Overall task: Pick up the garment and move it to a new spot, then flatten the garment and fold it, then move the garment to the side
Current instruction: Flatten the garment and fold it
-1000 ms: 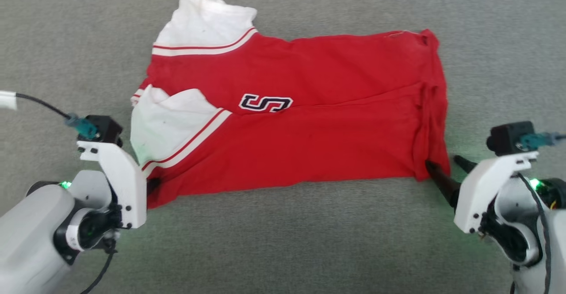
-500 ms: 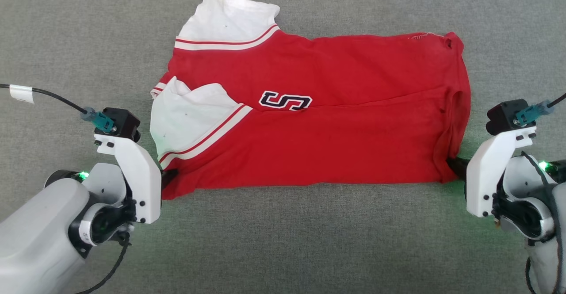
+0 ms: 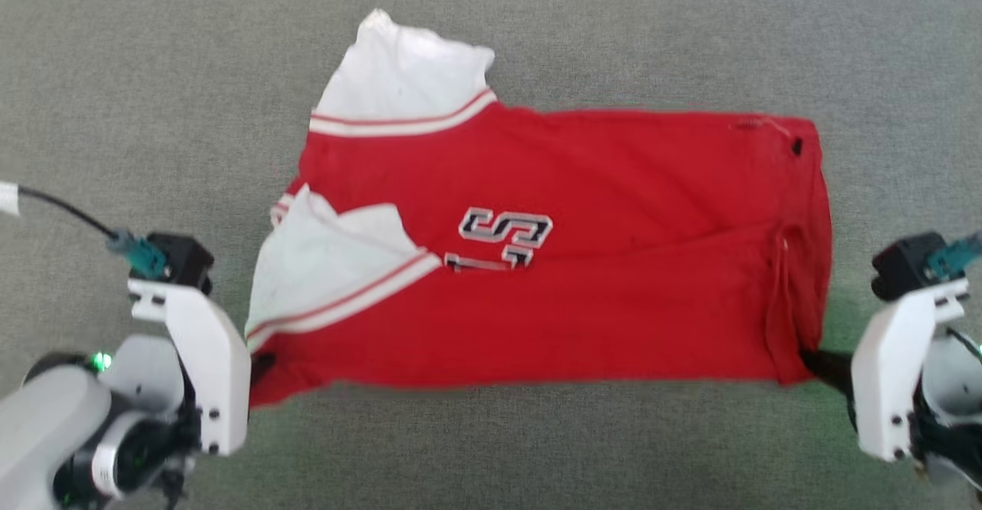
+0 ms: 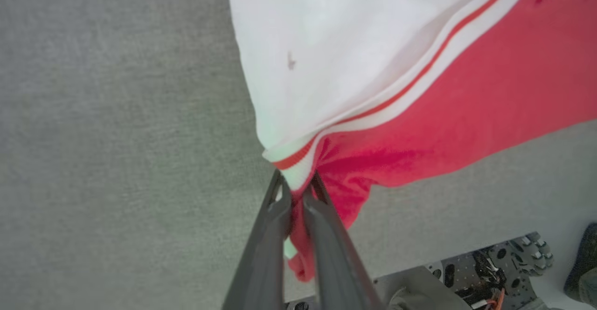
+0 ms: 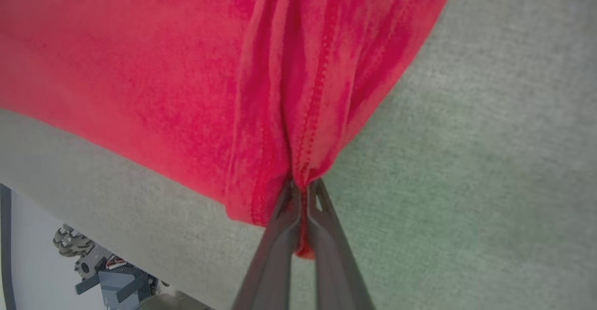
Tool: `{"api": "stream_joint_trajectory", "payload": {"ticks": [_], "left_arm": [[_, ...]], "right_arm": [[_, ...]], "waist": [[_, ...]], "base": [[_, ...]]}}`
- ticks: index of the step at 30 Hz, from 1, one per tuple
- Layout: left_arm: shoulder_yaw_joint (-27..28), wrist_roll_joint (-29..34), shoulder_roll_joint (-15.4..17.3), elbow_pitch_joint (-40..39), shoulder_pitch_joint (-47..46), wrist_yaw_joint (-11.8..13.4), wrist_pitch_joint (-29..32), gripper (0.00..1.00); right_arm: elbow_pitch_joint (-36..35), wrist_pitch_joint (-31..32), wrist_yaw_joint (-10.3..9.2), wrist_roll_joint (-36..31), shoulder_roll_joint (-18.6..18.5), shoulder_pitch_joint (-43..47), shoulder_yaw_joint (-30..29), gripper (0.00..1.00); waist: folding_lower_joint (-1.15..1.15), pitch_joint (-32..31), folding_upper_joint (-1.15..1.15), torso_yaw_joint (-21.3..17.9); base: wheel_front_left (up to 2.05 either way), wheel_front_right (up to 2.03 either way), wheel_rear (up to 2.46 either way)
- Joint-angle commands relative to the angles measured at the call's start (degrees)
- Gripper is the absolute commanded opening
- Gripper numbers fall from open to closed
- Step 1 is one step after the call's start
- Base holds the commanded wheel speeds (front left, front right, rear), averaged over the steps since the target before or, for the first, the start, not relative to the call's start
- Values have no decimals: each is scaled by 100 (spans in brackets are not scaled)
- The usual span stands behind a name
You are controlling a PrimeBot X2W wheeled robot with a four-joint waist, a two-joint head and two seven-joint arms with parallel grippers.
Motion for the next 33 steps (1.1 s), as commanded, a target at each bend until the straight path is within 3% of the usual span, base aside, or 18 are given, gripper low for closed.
{"api": "stream_joint_trajectory", "payload": {"ticks": [1,4,7,8,9,10,11,15,19,22,26,33], "left_arm": [[-6,-27,89,-187,146,138,55,0],[-23,-55,235,-560,342,417,69,0],[-33,-123,156,-616,514,552,-25,0],[-38,-110,111,-573,533,559,-60,0],[-62,-107,49,-534,545,534,-82,4],[-82,-102,11,-491,549,490,-92,29],[-87,-96,-12,-430,534,457,-104,100],[-17,-83,30,-298,348,399,-43,100],[138,-75,278,-402,111,419,98,100],[267,94,479,-508,-237,293,150,100],[424,395,506,-325,-813,-100,48,100],[538,924,167,729,-1856,-1010,-237,100]], "right_arm": [[-128,112,1,-6,-25,151,-80,0],[-370,270,1,-30,80,407,-241,0],[-402,162,1,-51,223,515,-282,0],[-350,102,1,-41,290,532,-277,20],[-296,20,1,-59,333,523,-259,48],[-238,-47,1,-103,341,513,-235,100],[-158,-91,1,-157,341,522,-219,100],[8,-350,0,-187,443,466,-191,100],[-117,-670,1,-232,485,487,-333,100],[-329,-1005,1,-212,678,474,-591,100],[-754,-1777,1,-342,908,278,-750,100],[-1096,-3445,1,-879,1224,-35,-637,100]], "waist": [[0,5,0,-1],[0,31,0,-2],[0,66,0,-9],[0,79,0,-18],[0,87,0,-27],[0,91,0,-36],[0,92,0,-45],[0,50,0,-115],[0,-23,0,-232],[0,-38,0,-366],[0,4,0,-608],[0,183,0,-1173]], "base": [[0,0,0],[0,0,0],[0,0,0],[0,0,0],[0,0,0],[0,0,0],[0,0,0],[0,0,0],[0,0,0],[0,0,0],[0,0,0],[0,0,0]]}}
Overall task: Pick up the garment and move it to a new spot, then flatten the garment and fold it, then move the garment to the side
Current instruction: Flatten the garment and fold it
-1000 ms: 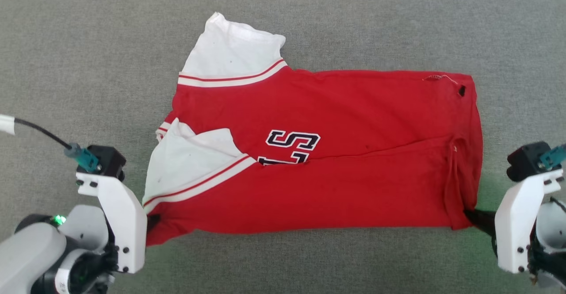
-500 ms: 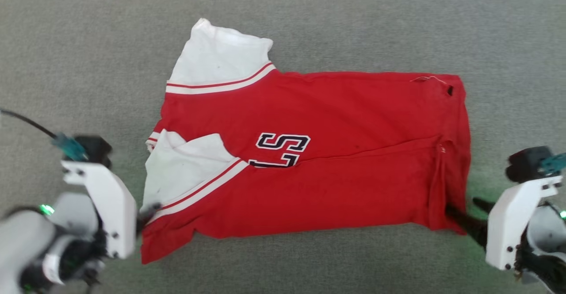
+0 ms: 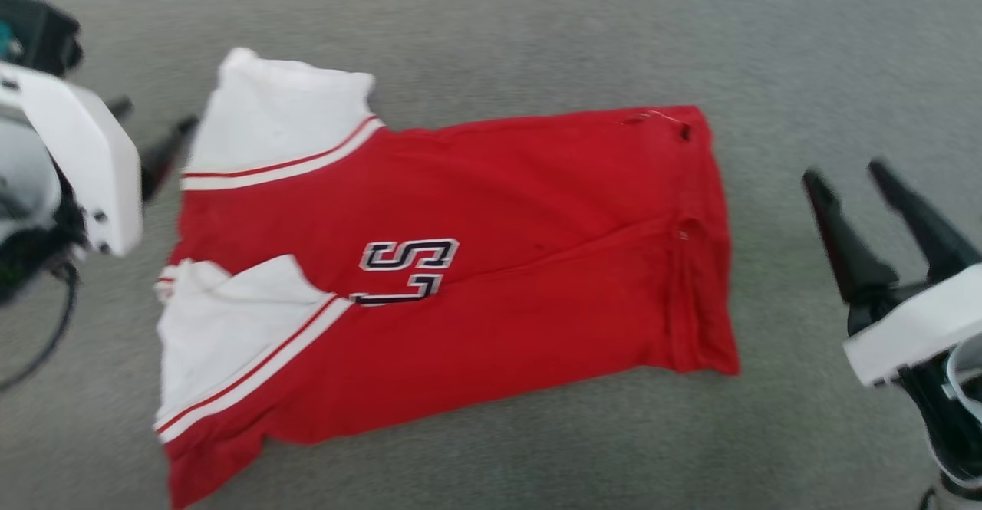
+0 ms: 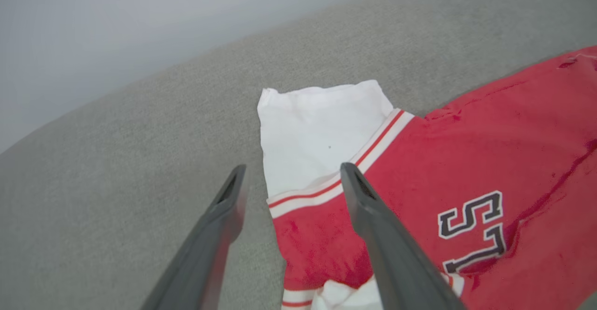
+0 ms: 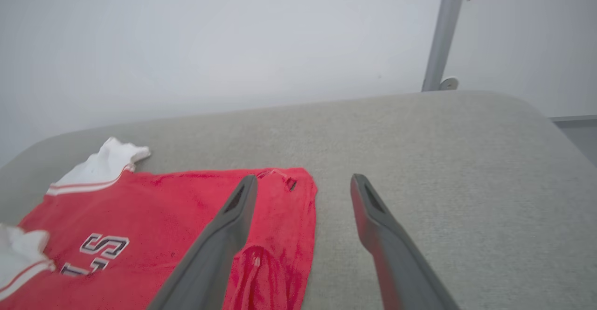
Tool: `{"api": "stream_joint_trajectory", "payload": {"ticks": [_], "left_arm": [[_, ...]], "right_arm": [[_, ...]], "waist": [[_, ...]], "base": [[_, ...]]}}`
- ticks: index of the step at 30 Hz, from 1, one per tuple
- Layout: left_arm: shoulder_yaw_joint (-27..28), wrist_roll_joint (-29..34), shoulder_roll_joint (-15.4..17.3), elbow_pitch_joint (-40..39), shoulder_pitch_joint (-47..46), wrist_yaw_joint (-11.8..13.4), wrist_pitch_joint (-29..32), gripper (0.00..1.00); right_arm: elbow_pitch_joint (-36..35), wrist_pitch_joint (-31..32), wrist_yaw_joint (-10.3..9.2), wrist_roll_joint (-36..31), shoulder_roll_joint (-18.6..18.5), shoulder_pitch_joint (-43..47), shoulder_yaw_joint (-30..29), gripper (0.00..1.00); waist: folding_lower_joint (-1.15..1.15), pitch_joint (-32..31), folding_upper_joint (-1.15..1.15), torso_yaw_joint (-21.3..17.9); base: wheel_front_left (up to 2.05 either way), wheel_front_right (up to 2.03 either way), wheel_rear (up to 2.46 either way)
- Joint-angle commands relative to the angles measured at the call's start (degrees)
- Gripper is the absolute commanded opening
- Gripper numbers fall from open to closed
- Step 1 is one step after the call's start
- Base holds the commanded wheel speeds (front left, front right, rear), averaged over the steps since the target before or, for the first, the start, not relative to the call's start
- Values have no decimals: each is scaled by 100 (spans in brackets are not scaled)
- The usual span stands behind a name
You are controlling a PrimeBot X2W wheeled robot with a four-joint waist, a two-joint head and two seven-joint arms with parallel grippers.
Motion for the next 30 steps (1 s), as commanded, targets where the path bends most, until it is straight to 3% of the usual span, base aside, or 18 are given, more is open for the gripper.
{"api": "stream_joint_trajectory", "payload": {"ticks": [1,3,9,15,23,24,25,30], "left_arm": [[-1,161,-92,293,-239,-156,-60,100],[3,302,-227,849,-609,-428,-95,100],[-41,453,-432,1952,-1133,-780,23,100],[-136,506,-602,2729,-1450,-830,267,100],[-431,376,-1037,3730,-1459,-589,1153,100],[-484,365,-1090,3788,-1466,-599,1260,40],[-486,347,-1148,3840,-1496,-586,1302,0],[-540,425,-1349,3970,-1731,-685,1382,0]], "right_arm": [[-52,-354,1,-152,109,-123,32,100],[-53,-950,1,-276,260,-259,294,100],[153,-1684,1,-240,396,-420,615,100],[338,-1843,1,-170,398,-536,807,100],[722,-1450,1,45,151,-930,1117,100],[791,-1343,1,75,115,-1026,1169,100],[875,-1216,1,103,53,-1157,1237,100],[1552,-459,1,421,-137,-2056,1552,100]], "waist": [[0,135,0,-298],[0,259,0,-576],[0,589,0,-1028],[0,851,0,-1232],[0,1109,0,-1234],[0,1134,0,-1212],[0,1159,0,-1188],[0,1302,0,-1079]], "base": [[0,0,0],[0,0,0],[0,0,0],[0,0,0],[0,0,0],[0,0,0],[0,0,0],[0,0,0]]}}
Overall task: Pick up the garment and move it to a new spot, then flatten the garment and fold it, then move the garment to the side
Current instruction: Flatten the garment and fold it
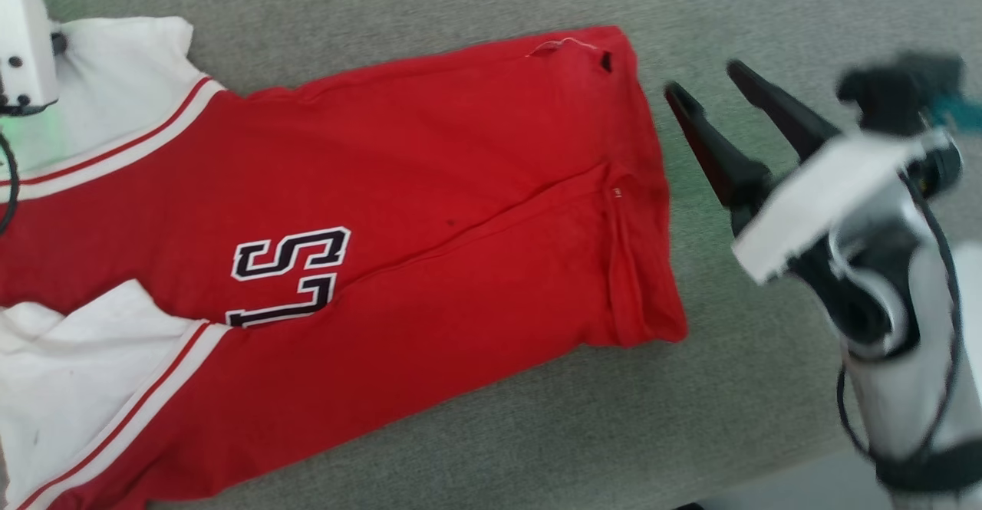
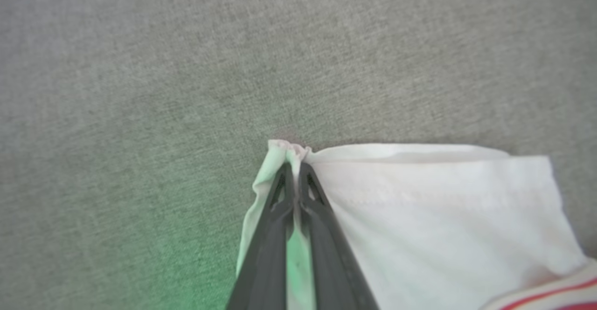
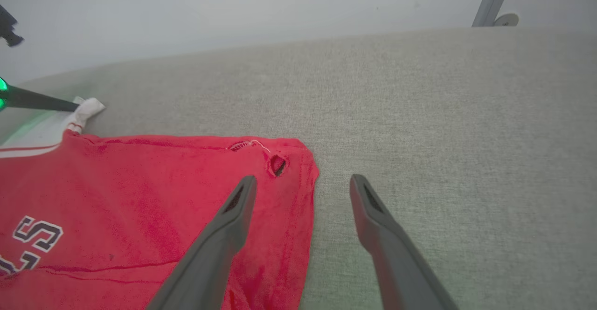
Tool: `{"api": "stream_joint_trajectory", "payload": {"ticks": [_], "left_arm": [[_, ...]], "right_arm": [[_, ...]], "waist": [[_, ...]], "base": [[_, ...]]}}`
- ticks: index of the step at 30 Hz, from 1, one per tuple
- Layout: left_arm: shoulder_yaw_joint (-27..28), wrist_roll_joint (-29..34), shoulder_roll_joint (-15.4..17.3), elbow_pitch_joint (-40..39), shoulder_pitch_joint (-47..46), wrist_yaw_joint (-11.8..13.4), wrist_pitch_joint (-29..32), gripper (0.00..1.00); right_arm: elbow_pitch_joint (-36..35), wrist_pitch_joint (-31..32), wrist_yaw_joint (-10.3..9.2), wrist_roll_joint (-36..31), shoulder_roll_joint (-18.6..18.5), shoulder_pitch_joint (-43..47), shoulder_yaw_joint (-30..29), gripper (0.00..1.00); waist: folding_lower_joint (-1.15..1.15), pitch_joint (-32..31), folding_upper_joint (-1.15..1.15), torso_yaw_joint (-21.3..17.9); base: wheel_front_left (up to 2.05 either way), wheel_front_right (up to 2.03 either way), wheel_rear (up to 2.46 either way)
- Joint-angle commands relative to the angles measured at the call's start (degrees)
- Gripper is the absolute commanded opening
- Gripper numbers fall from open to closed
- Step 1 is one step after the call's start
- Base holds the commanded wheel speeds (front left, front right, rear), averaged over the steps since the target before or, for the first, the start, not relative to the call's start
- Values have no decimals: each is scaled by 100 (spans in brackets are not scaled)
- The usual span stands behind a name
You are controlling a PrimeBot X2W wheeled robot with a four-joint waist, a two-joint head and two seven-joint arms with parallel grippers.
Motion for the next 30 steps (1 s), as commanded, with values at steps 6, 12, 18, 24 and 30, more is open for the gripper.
{"api": "stream_joint_trajectory", "payload": {"ticks": [6,12,18,24,30], "left_arm": [[-242,103,-424,337,44,-135,-31,0],[-277,200,-714,531,-212,-299,-237,0],[-294,253,-930,736,-354,-451,-519,0],[-260,270,-1030,884,-467,-593,-802,0],[-273,223,-1095,930,-587,-780,-837,0]], "right_arm": [[1179,904,1,248,-211,-1324,510,100],[2396,1757,1,339,-162,-2241,1059,100],[3194,2898,8,562,-68,-2451,1485,0],[3124,2752,1,518,-322,-2608,1361,0],[2840,2230,0,462,-595,-2498,1167,0]], "waist": [[0,157,-1,240],[0,245,-1,452],[0,220,-1,637],[0,69,-1,816],[0,-280,-1,1072]], "base": [[0,0,0],[0,0,0],[0,0,0],[0,0,0],[0,0,0]]}}
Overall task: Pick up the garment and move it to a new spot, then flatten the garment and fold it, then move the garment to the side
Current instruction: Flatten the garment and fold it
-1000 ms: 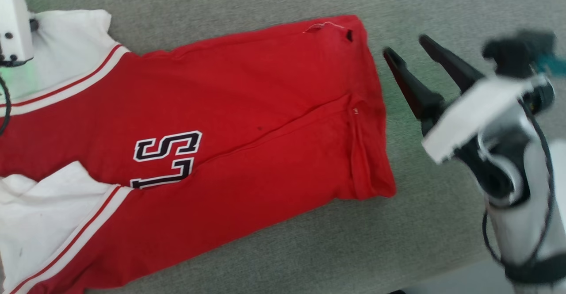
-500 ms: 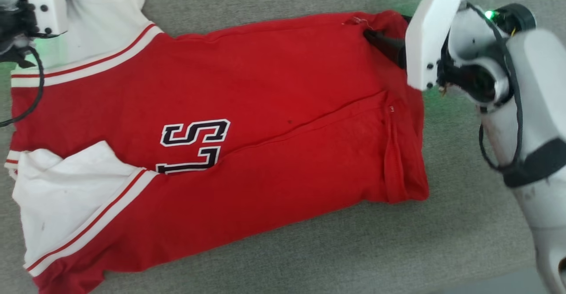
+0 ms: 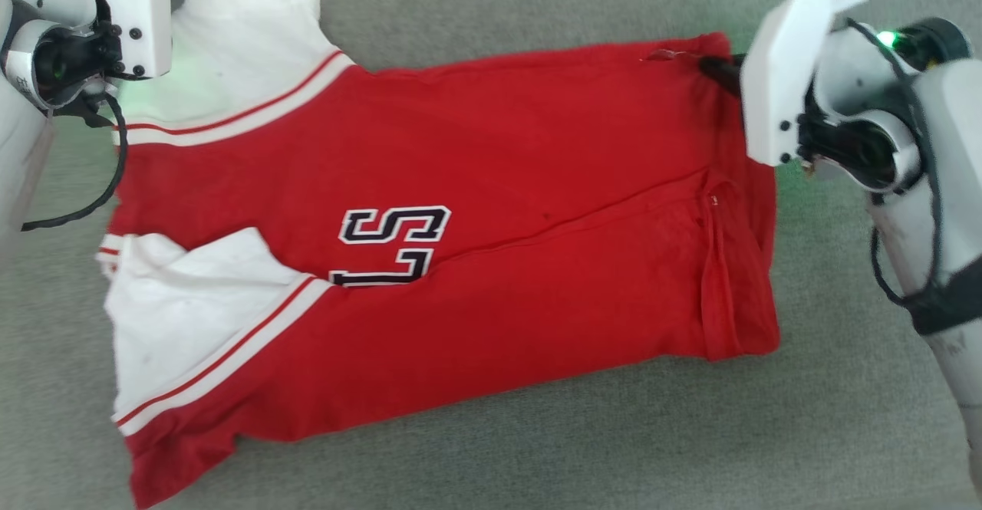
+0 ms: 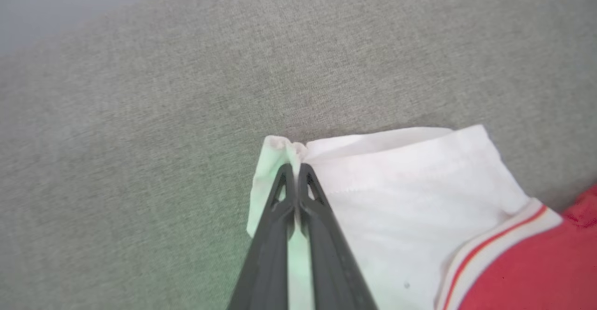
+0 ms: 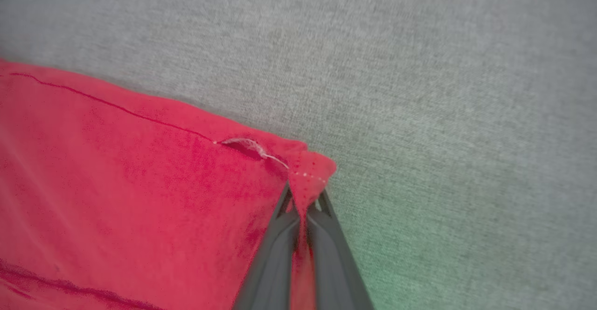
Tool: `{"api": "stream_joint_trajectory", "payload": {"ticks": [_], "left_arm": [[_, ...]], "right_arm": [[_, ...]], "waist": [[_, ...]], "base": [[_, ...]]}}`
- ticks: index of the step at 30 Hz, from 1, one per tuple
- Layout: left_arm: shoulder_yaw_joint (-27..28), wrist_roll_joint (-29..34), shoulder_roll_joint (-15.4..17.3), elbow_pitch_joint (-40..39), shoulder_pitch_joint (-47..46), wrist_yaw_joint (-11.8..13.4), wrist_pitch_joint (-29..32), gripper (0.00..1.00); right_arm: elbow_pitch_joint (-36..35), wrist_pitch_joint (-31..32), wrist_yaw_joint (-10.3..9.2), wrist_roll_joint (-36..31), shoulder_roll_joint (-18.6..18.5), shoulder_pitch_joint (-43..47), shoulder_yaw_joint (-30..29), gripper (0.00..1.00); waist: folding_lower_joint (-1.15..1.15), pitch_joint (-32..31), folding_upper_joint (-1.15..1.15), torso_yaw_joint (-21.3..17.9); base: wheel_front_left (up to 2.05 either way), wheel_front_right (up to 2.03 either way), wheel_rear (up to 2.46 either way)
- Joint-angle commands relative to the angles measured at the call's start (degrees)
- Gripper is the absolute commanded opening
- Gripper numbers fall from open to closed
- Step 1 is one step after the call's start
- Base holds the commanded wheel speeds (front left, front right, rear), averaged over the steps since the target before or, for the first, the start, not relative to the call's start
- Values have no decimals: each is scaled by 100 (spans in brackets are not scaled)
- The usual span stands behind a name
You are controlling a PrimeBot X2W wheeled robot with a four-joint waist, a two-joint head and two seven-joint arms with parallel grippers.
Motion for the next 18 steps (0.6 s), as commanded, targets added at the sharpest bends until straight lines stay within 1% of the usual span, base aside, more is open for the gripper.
{"api": "stream_joint_trajectory", "payload": {"ticks": [1,7,10,14,18], "left_arm": [[-14,-34,-10,1,6,-41,50,0],[-1,-182,5,-187,148,-82,174,0],[-12,-228,82,-409,277,-32,240,0],[-36,-281,232,-940,517,109,342,0],[-90,-305,496,-1781,903,395,501,0]], "right_arm": [[-87,-142,-1,-18,-71,133,-37,0],[-412,-499,0,13,-422,609,-81,0],[-619,-592,0,-15,-524,870,-171,0],[-995,-649,0,2,-723,1253,-303,0],[-1508,-694,0,-23,-936,1724,-435,0]], "waist": [[0,-204,0,160],[0,-633,0,376],[0,-836,0,450],[0,-1067,0,553],[0,-1257,0,671]], "base": [[0,0,0],[0,0,0],[0,0,0],[0,0,0],[0,0,0]]}}
